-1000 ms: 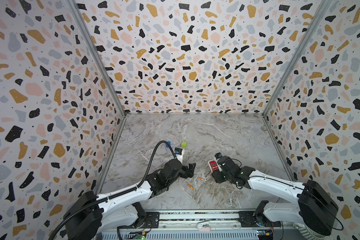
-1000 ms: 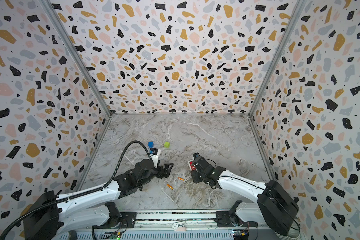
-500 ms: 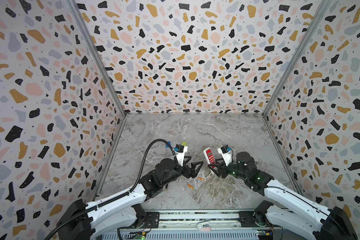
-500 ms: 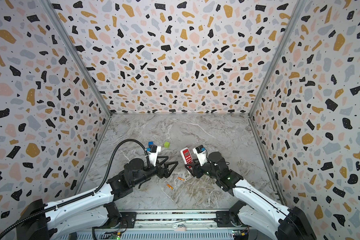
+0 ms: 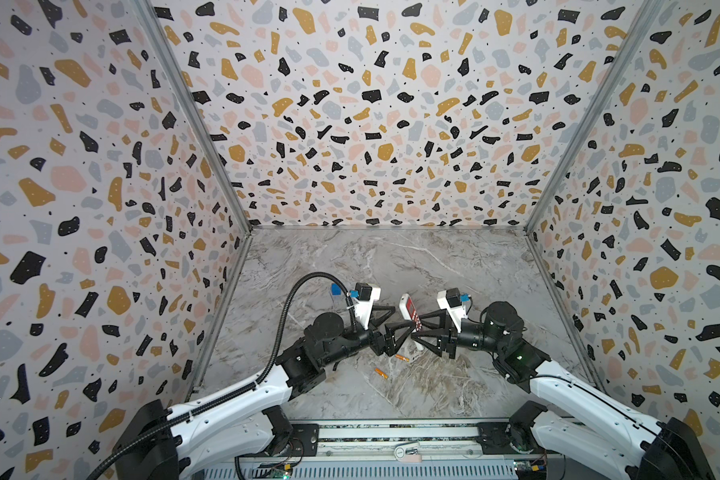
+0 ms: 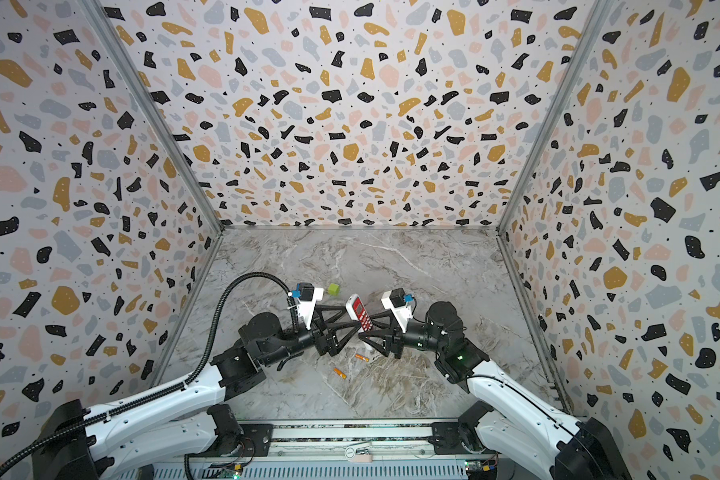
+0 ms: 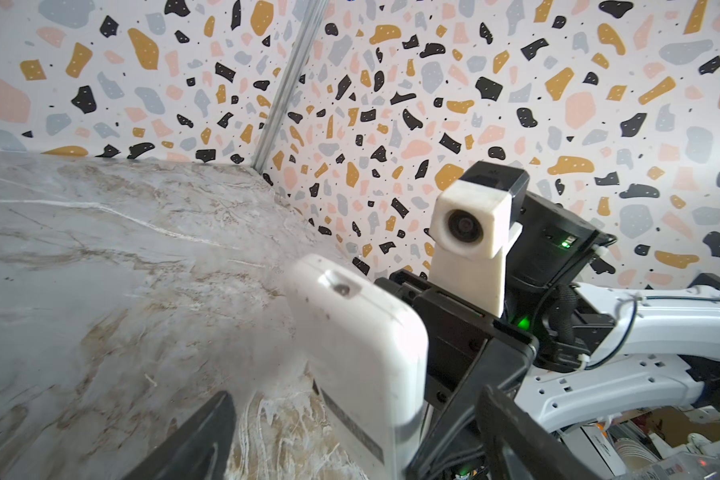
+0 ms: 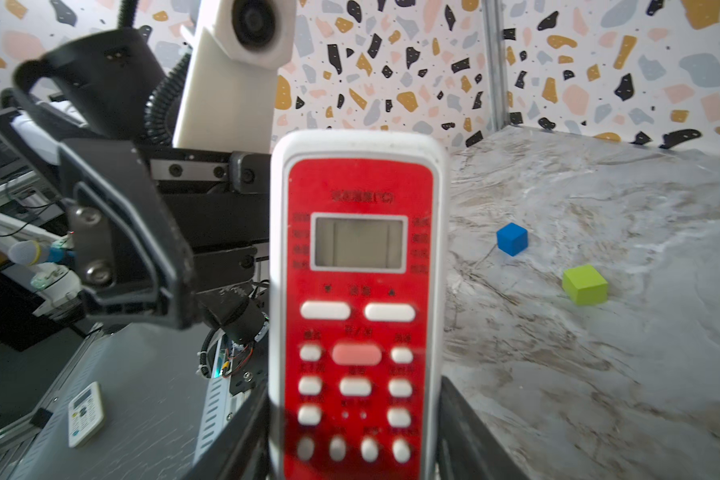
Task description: Load the batteries into the remote control
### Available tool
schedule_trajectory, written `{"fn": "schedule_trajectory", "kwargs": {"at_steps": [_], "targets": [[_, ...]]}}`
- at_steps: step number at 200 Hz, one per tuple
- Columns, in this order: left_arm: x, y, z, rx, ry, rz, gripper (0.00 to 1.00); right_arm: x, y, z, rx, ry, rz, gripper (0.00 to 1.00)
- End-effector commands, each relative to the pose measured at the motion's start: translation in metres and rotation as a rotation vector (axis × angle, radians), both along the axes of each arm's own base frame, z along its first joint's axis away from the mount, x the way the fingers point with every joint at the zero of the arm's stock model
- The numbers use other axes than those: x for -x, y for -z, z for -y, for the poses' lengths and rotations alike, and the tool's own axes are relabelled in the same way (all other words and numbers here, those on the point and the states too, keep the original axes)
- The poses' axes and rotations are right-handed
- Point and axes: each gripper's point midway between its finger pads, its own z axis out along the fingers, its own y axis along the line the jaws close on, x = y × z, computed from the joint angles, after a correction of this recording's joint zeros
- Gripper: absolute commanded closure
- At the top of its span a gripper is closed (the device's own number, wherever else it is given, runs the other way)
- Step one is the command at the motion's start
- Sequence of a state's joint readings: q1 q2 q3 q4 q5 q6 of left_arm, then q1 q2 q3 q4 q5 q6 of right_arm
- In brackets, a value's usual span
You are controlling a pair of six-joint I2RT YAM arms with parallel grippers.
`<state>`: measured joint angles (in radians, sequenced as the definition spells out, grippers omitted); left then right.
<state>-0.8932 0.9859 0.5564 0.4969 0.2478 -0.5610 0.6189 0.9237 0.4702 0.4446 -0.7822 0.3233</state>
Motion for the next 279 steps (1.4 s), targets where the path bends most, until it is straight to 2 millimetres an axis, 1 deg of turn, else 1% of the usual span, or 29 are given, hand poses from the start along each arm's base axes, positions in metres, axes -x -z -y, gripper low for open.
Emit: {"fn": "schedule_trajectory", "kwargs": {"at_steps": [1, 34, 58, 84, 117, 136, 163, 186, 207, 225, 246, 253, 260, 279], "targets": [[0.012, -0.035, 0.009, 0.098, 0.088, 0.082, 0.08, 0.017, -0.024, -0.003, -0.079, -0.109, 0.068, 0.84], [0.026, -0.043, 0.014, 0.145, 0.178, 0.099, 0.08, 0.030, -0.033, -0.003, -0.117, -0.178, 0.090, 0.84], [0.032, -0.047, 0.015, 0.160, 0.206, 0.113, 0.09, 0.033, -0.036, -0.003, -0.129, -0.203, 0.092, 0.84], [0.032, -0.048, 0.015, 0.160, 0.208, 0.114, 0.13, 0.034, -0.036, -0.005, -0.130, -0.221, 0.086, 0.84], [0.033, -0.046, 0.018, 0.162, 0.221, 0.105, 0.17, 0.036, -0.043, -0.007, -0.141, -0.244, 0.099, 0.84], [0.035, -0.050, 0.017, 0.175, 0.227, 0.111, 0.20, 0.037, -0.044, -0.008, -0.144, -0.250, 0.104, 0.84], [0.035, -0.049, 0.018, 0.170, 0.230, 0.108, 0.28, 0.039, -0.045, -0.010, -0.145, -0.261, 0.111, 0.84], [0.036, -0.049, 0.018, 0.173, 0.238, 0.109, 0.41, 0.041, -0.047, -0.012, -0.147, -0.272, 0.121, 0.84], [0.038, -0.051, 0.016, 0.186, 0.240, 0.114, 0.48, 0.041, -0.047, -0.013, -0.146, -0.275, 0.119, 0.84], [0.040, -0.051, 0.016, 0.191, 0.243, 0.113, 0.58, 0.041, -0.048, -0.014, -0.148, -0.278, 0.123, 0.84], [0.039, -0.051, 0.016, 0.195, 0.242, 0.108, 0.66, 0.041, -0.048, -0.015, -0.147, -0.281, 0.125, 0.84], [0.039, -0.050, 0.015, 0.196, 0.239, 0.106, 0.69, 0.041, -0.048, -0.015, -0.146, -0.281, 0.125, 0.82], [0.038, -0.051, 0.016, 0.197, 0.237, 0.103, 0.72, 0.040, -0.048, -0.015, -0.143, -0.275, 0.123, 0.77], [0.034, -0.049, 0.016, 0.191, 0.218, 0.089, 0.82, 0.033, -0.046, -0.016, -0.131, -0.239, 0.117, 0.55]]}}
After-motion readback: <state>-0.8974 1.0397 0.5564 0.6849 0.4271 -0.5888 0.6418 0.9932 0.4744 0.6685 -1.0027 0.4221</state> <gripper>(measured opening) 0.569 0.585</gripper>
